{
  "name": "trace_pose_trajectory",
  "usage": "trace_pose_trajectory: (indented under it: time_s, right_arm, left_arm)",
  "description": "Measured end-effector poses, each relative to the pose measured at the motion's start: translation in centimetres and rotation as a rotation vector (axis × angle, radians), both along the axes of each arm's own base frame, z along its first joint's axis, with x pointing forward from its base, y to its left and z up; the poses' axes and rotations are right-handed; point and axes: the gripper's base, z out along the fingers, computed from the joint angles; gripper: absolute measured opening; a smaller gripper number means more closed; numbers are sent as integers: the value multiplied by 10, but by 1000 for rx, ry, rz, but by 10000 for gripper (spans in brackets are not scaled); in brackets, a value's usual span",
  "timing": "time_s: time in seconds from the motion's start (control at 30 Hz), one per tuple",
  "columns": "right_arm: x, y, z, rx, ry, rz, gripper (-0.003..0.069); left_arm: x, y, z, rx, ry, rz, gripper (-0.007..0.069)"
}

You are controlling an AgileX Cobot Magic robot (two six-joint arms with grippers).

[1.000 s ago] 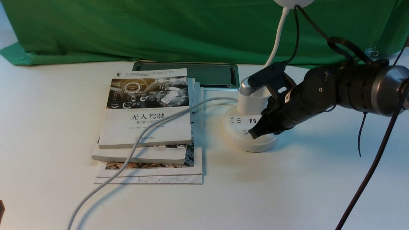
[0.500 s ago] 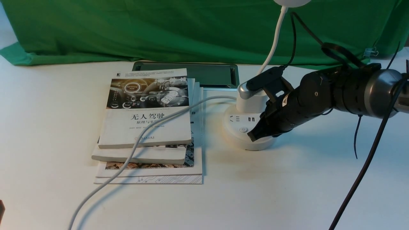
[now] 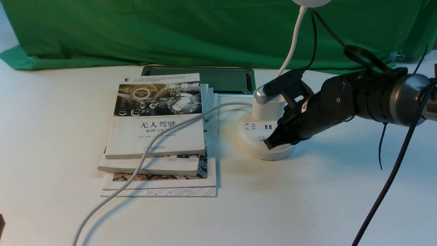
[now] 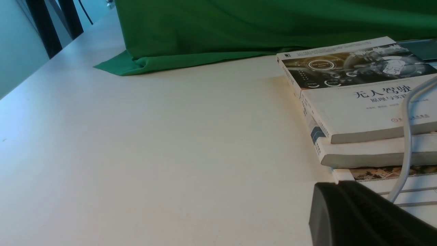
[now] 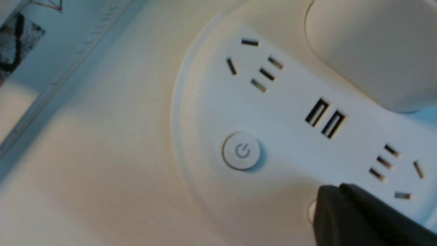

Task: Turn on the desk lamp on the white desktop with your hand.
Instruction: 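Press the button on the base of the white desk lamp with the right gripper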

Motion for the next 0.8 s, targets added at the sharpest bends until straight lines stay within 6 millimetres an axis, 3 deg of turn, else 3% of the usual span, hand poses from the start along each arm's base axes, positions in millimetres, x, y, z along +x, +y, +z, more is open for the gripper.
trace_pose_trajectory:
  time_s: [0.8]
  right_arm:
    - [2,0,-3,-6,-23,7,34]
  left_arm:
    - [0,0,0,0,0,0,21]
